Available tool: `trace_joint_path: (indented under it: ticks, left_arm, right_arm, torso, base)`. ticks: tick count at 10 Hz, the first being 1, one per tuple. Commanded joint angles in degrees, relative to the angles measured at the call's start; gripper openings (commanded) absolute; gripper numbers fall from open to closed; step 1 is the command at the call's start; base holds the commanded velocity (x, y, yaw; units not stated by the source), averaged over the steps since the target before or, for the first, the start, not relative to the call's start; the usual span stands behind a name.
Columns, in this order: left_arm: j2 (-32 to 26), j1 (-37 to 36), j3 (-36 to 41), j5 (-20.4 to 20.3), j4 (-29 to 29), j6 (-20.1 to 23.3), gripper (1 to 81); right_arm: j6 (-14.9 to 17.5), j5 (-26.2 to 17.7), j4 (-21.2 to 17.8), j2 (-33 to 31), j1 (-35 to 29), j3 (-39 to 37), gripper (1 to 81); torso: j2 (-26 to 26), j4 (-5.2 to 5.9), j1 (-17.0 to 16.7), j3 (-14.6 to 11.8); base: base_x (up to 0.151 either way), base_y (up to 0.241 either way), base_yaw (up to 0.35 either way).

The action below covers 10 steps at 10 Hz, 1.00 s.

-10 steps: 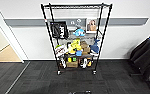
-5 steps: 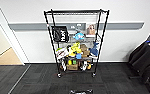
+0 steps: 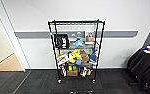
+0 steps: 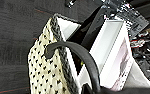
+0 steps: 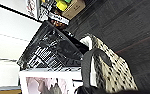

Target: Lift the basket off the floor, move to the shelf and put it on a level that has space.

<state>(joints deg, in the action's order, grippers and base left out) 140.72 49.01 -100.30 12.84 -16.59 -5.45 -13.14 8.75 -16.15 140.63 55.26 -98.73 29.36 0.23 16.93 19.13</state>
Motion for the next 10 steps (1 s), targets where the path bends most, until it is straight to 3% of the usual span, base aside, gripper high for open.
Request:
trace_joint_path:
  ticks: [1, 3, 4, 8, 9, 10]
  left_arm:
    - [-0.6, -6.6, 2.9, 2.1, -1.6, 0.0, 1.0]
    - [-0.6, -6.4, 3.0, 2.0, -1.5, 0.0, 1.0]
    - [-0.6, -6.2, 3.0, 2.1, -1.5, 0.0, 1.0]
    - [-0.5, -6.1, 3.0, 2.1, -1.4, 0.0, 1.0]
    - [-0.6, -5.9, 3.0, 2.0, -1.5, 0.1, 1.0]
    - [-0.6, -5.8, 3.0, 2.1, -1.4, 0.1, 1.0]
  right_arm:
    - [-0.5, -1.0, -0.4, -0.7, -6.3, 3.6, 1.0]
    - [-0.5, -1.0, -0.3, -0.7, -6.1, 3.9, 1.0]
    - [-0.5, -1.0, -0.2, -0.7, -6.0, 3.9, 1.0]
    - [-0.4, -0.9, -0.1, -0.8, -5.9, 4.2, 1.0]
    - [-0.4, -0.9, -0.1, -0.8, -5.9, 4.2, 1.0]
    - [-0.4, -0.9, -0.1, -0.8, -5.9, 4.2, 1.0]
  torso:
    - [-5.6, 0.00, -3.6, -4.8]
    - [-9.4, 0.00, -6.1, -7.5]
    - [-11.4, 0.00, -7.5, -4.7]
    - [-17.9, 0.00, -11.7, -6.1]
    - [-14.1, 0.00, -9.3, -6.1]
    - [-15.6, 0.00, -10.3, -6.1]
  base:
    - [0.000, 0.000, 0.000]
    - [0.000, 0.000, 0.000]
    - [0.000, 0.000, 0.000]
    - [0.000, 0.000, 0.000]
    - [0.000, 0.000, 0.000]
    - [0.000, 0.000, 0.000]
